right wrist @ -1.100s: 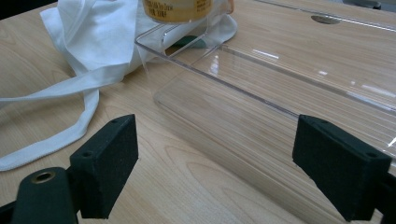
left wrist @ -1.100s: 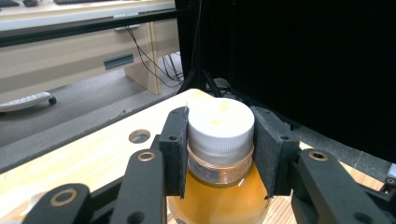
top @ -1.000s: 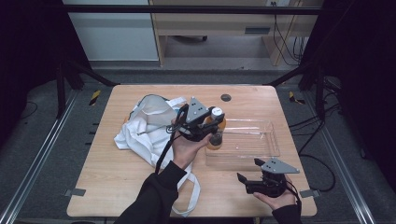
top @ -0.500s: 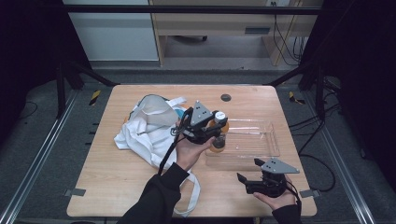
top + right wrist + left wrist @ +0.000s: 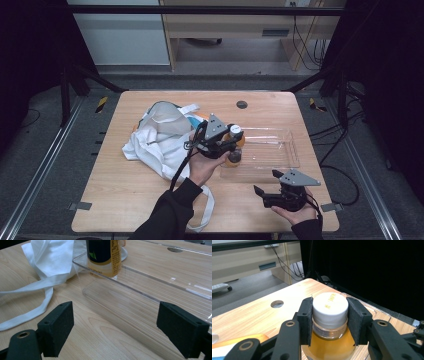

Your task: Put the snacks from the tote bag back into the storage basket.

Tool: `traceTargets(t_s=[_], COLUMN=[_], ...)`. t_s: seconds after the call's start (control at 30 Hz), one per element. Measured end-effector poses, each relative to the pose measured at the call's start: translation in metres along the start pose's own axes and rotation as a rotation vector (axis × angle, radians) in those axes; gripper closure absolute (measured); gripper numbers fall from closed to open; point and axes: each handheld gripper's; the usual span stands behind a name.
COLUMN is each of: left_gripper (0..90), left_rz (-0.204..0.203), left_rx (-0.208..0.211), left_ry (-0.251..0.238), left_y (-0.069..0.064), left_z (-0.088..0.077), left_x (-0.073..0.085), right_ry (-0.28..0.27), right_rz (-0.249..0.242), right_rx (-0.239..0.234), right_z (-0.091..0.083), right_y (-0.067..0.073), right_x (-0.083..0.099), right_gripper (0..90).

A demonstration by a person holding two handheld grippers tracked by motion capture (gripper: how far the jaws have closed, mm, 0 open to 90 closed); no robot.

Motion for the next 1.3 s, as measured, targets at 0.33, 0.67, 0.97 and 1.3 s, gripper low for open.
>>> traceTargets(t_s=[0.33,0.67,0.97,1.3], left_gripper=[59.2,59.2,59.1,59.0], left_rz=[-0.003,0.000,-0.006,-0.004], left_rx=[0.013,0.016,0.026,0.025], left_ry=[0.021,0.048,0.067,0.057], left_y=[-0.002,-0.003,-0.005,-0.006], left_z=[0.004,0.007,0.010,0.009], left_x=[0.015,0.026,0.033,0.035], right_ry=[0.003,0.005,0.005,0.004], right_rz=[0.002,-0.001,-0.004,0.000], right_rx=[0.000,0.000,0.001,0.002], right_z=[0.000,0.000,0.001,0.001], right_y=[0.000,0.000,0.000,0.000], right_x=[0.000,0.000,0.000,0.000], right_gripper=[14.7,14.7,14.6,14.7])
Point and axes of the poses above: each handheld gripper's, and its own axes: z roughly forward along the jaws, x roughly out of its underside, y roughly to its left, and after that the axes turned 15 degrees about z, right-handed
